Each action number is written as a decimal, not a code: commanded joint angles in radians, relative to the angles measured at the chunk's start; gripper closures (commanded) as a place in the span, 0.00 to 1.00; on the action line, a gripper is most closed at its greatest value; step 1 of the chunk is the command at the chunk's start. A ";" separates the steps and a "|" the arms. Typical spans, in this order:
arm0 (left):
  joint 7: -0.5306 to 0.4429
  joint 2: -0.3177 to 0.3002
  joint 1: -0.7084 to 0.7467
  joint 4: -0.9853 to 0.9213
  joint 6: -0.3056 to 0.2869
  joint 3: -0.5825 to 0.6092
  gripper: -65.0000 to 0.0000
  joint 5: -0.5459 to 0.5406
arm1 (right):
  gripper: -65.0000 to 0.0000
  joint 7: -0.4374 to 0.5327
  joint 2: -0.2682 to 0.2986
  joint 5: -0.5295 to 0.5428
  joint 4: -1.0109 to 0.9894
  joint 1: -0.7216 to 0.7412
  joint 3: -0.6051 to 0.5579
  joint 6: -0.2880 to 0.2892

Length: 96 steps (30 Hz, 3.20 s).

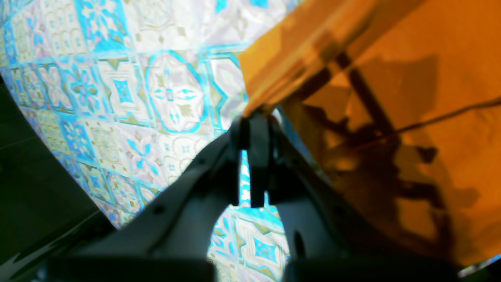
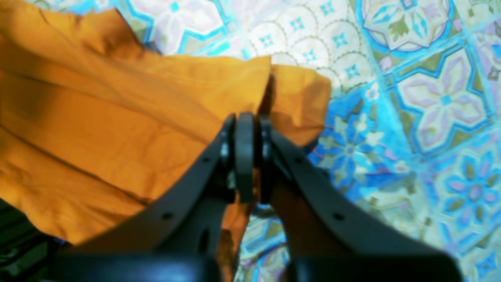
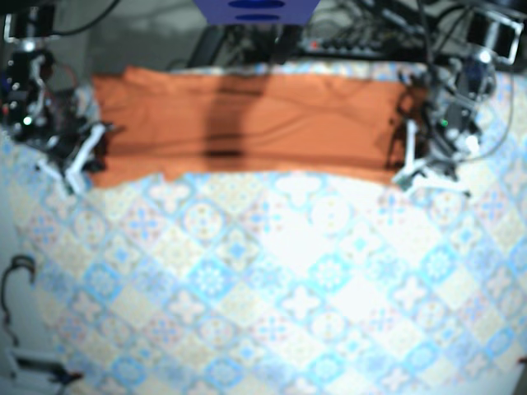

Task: Fold the T-shirt properly
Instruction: 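Pull the folded shirt toward the robot with both grippers, then lower the folded edge onto the shirt with both grippers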

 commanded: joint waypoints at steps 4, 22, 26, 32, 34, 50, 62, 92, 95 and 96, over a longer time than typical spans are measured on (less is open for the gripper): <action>-0.004 -0.020 0.014 0.014 0.007 -0.010 1.00 0.012 | 1.00 -0.017 0.020 0.004 0.024 -0.009 0.047 -0.003; 0.004 -0.037 0.030 0.014 0.007 -0.008 1.00 0.012 | 1.00 -0.021 -0.092 0.004 0.024 -0.106 0.043 -0.003; 0.005 -0.037 0.030 0.014 0.006 -0.007 1.00 0.012 | 1.00 -0.021 -0.094 0.004 0.025 -0.126 0.043 -0.003; 0.007 -0.037 0.046 0.014 -0.014 -0.005 1.00 0.012 | 1.00 -0.021 -0.114 0.007 0.065 -0.142 0.041 -0.003; 0.007 -0.037 0.053 0.014 -0.014 -0.005 1.00 0.012 | 1.00 -0.021 -0.115 0.007 0.073 -0.152 0.040 -0.004; 0.007 -0.035 0.114 0.016 -0.014 -0.004 1.00 0.012 | 1.00 -0.023 -0.190 0.008 0.074 -0.176 0.036 -0.004; 0.007 -0.037 0.143 0.036 -0.014 -0.004 1.00 0.012 | 1.00 -0.037 -0.192 0.008 0.074 -0.179 0.036 -0.004; 0.007 -0.037 0.155 0.031 -0.014 -0.007 1.00 0.015 | 1.00 -0.055 -0.218 0.139 0.238 -0.231 0.098 -0.003; 0.007 -0.037 0.155 0.031 -0.014 -0.007 1.00 0.015 | 1.00 -0.055 -0.218 0.140 0.246 -0.248 0.104 -0.003; 0.007 -0.037 0.155 0.031 -0.014 -0.007 1.00 0.015 | 1.00 -0.055 -0.218 0.142 0.248 -0.254 0.107 -0.003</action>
